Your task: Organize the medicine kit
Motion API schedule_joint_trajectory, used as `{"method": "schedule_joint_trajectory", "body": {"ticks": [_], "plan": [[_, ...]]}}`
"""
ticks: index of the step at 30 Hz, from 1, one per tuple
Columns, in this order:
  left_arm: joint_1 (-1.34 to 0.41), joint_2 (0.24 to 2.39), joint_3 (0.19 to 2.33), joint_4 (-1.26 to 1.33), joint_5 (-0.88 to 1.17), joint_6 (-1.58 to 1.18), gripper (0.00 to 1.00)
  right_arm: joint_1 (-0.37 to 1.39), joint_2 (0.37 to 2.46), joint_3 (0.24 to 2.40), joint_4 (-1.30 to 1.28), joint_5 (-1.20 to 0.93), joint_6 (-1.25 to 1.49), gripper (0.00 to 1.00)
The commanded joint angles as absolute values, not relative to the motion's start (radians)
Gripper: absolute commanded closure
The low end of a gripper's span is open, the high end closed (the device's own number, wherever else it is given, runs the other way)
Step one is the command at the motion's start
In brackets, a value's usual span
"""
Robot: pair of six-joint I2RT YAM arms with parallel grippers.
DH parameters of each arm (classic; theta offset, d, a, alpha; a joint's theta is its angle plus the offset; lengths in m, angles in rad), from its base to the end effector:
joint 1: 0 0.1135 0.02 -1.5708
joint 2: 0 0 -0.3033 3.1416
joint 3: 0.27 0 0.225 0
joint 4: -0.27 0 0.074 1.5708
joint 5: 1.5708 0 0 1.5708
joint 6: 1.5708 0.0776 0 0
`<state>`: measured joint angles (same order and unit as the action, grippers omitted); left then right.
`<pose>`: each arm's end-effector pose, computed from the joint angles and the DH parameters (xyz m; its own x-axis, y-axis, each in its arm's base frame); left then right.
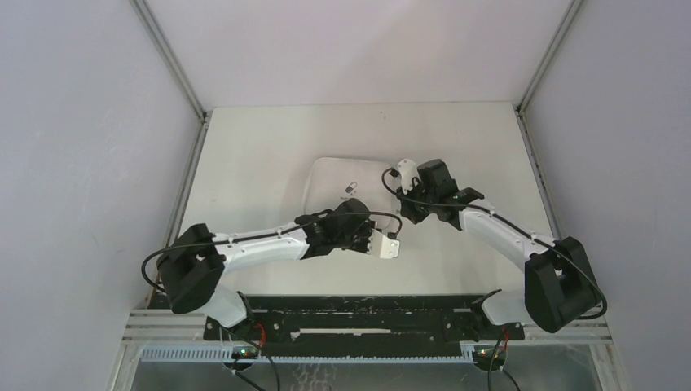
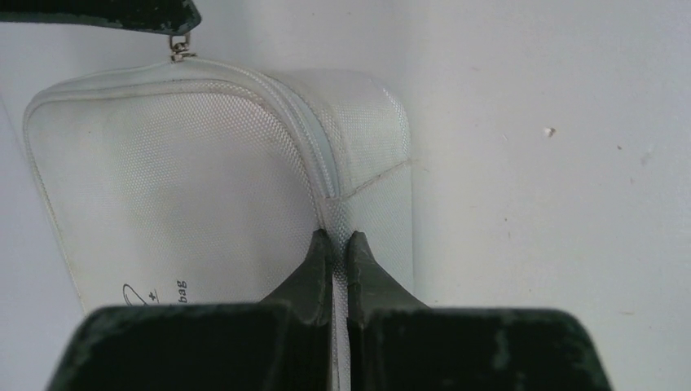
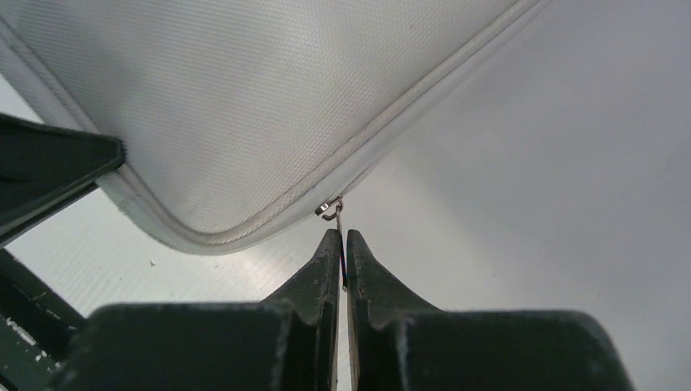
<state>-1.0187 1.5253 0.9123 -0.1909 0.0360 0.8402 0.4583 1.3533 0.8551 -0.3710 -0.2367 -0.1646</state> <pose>0.1672 -0.2767 0.2317 0.3915 0.7836 -0.4824 0.8578 -0.1211 0.4995 0.2342 0.1358 0.2446 -0.5830 -0.4652 -0.6661 -0.6704 0.7386 0.0709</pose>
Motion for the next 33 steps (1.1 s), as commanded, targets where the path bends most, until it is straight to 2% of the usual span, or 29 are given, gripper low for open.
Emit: {"method": "schedule_joint_trajectory", "body": {"ticks": [1,8,14,16,21,26,28,33], "plan": [[-1.02,1.465,0.867,-0.416,0.117,0.921,1.0,0.449,1.377,0.88,-0.294,-0.033,-0.157,1.0],[-1.022,1.375,0.805,-0.505,0.092,0.981,1.0,0.442,1.427,0.934,-0.269,-0.045,-0.148,1.0],[-1.002,1.251,0.731,-0.417,0.057,0.961,0.96,0.443,1.432,0.932,-0.282,-0.201,-0.148,1.0],[-0.997,1.221,0.728,-0.333,0.058,0.899,0.85,0.447,1.435,0.926,-0.28,-0.228,-0.156,1.0],[-1.009,1.236,0.801,-0.199,0.083,0.711,0.49,0.447,1.446,0.921,-0.28,-0.256,-0.158,1.0],[-1.049,1.304,0.877,-0.113,0.071,0.562,0.24,0.444,1.437,0.914,-0.282,-0.262,-0.154,1.0],[-1.075,1.347,0.905,-0.099,0.037,0.531,0.2,0.441,1.433,0.912,-0.282,-0.265,-0.152,1.0],[-1.108,1.48,0.967,-0.086,-0.061,0.523,0.19,0.434,1.432,0.911,-0.289,-0.274,-0.148,1.0]]}}
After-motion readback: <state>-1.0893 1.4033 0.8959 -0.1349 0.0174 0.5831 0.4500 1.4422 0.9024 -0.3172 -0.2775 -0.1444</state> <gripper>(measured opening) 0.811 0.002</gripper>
